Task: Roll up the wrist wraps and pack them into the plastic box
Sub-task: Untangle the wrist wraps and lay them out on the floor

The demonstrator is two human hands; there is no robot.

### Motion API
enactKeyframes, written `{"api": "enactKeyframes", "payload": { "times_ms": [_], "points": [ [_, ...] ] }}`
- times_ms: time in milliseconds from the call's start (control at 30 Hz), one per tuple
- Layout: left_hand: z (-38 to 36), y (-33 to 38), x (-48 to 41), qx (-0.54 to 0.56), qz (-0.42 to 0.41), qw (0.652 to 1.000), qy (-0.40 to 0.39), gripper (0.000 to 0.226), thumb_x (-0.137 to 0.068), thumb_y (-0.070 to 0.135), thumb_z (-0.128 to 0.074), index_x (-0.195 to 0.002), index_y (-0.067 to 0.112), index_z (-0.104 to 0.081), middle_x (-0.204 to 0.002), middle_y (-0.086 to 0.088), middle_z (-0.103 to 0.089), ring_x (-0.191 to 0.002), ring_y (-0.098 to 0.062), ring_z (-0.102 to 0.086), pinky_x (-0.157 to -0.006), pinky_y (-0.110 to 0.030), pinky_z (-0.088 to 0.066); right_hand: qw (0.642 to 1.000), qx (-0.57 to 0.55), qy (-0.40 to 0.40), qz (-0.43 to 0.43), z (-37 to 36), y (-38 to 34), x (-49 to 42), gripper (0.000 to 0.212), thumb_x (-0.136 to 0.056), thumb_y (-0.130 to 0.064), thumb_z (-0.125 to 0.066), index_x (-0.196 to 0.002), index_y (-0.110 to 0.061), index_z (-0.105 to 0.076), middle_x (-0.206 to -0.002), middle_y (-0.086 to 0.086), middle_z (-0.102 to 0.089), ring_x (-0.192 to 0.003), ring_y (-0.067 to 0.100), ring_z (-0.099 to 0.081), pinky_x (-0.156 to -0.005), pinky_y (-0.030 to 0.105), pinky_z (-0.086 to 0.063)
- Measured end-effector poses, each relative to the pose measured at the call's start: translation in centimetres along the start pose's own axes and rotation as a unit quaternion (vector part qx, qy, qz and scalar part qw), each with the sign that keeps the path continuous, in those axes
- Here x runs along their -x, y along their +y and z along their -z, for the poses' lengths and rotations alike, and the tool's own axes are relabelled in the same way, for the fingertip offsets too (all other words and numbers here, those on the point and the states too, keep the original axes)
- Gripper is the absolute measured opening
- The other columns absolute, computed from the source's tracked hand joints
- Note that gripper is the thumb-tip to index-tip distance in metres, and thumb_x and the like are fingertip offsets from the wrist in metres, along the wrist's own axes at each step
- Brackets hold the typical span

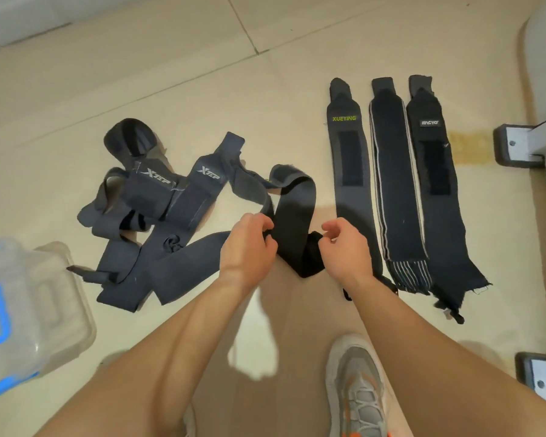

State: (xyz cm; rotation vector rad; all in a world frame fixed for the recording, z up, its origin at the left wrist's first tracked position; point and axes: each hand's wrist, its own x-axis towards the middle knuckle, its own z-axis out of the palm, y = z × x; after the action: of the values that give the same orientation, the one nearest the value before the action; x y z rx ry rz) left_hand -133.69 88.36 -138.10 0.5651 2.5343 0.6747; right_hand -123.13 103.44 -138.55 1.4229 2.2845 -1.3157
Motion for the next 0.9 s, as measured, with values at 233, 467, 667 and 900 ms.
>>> {"api": "enactKeyframes", "payload": {
  "times_ms": [233,467,667,900],
  "points": [
    [2.4,-3.2,-0.8,-0.099,0.040,0.993,0.055,0.063,-0.086,0.037,-0.075,-0.141,0.022,-0.047,-0.136,0.001,-0.055,-0.125,-0.027,-0.049,-0.098,-0.041,-0.047,0.995,0.085,0.020,0.057,-2.8,-3.7,-3.1,0.071,-0.091,-0.011,-0.066,-0.153,-0.029,-0.035,-0.153,0.004,-0.029,-0.131,0.028,-0.045,-0.097,0.041,-0.052],
    [2.3,-4.7,-1.6,-0.072,0.027,0.997,-0.019,0.007,-0.099,0.037,-0.058,-0.094,0.035,-0.062,-0.081,0.011,-0.066,-0.085,-0.016,-0.062,-0.095,-0.039,-0.039,0.932,0.261,0.081,0.238,-4.4,-8.1,-7.0,0.040,-0.093,-0.032,-0.070,-0.133,-0.033,-0.063,-0.156,0.008,-0.036,-0.141,0.034,-0.033,-0.110,0.046,-0.039],
    [5.4,-7.5,-1.4,-0.003,0.215,0.974,0.064,0.017,-0.098,0.033,-0.047,-0.103,0.019,-0.056,-0.092,-0.002,-0.063,-0.081,-0.025,-0.061,-0.074,-0.041,-0.054,0.974,0.170,0.063,0.134,-3.5,-10.8,-7.5,0.020,-0.107,-0.030,-0.042,-0.099,-0.023,-0.059,-0.089,-0.001,-0.065,-0.087,0.023,-0.060,-0.093,0.042,-0.046],
    [8.2,-9.6,-0.6,-0.130,0.295,0.946,0.045,0.025,-0.103,0.029,-0.044,-0.117,0.013,-0.057,-0.112,-0.011,-0.066,-0.101,-0.034,-0.064,-0.076,-0.041,-0.046,0.989,-0.114,0.040,0.081,-1.3,-12.3,-4.5,0.016,-0.108,-0.022,-0.045,-0.118,-0.020,-0.057,-0.097,-0.004,-0.059,-0.085,0.011,-0.054,-0.071,0.023,-0.042]
  ]
}}
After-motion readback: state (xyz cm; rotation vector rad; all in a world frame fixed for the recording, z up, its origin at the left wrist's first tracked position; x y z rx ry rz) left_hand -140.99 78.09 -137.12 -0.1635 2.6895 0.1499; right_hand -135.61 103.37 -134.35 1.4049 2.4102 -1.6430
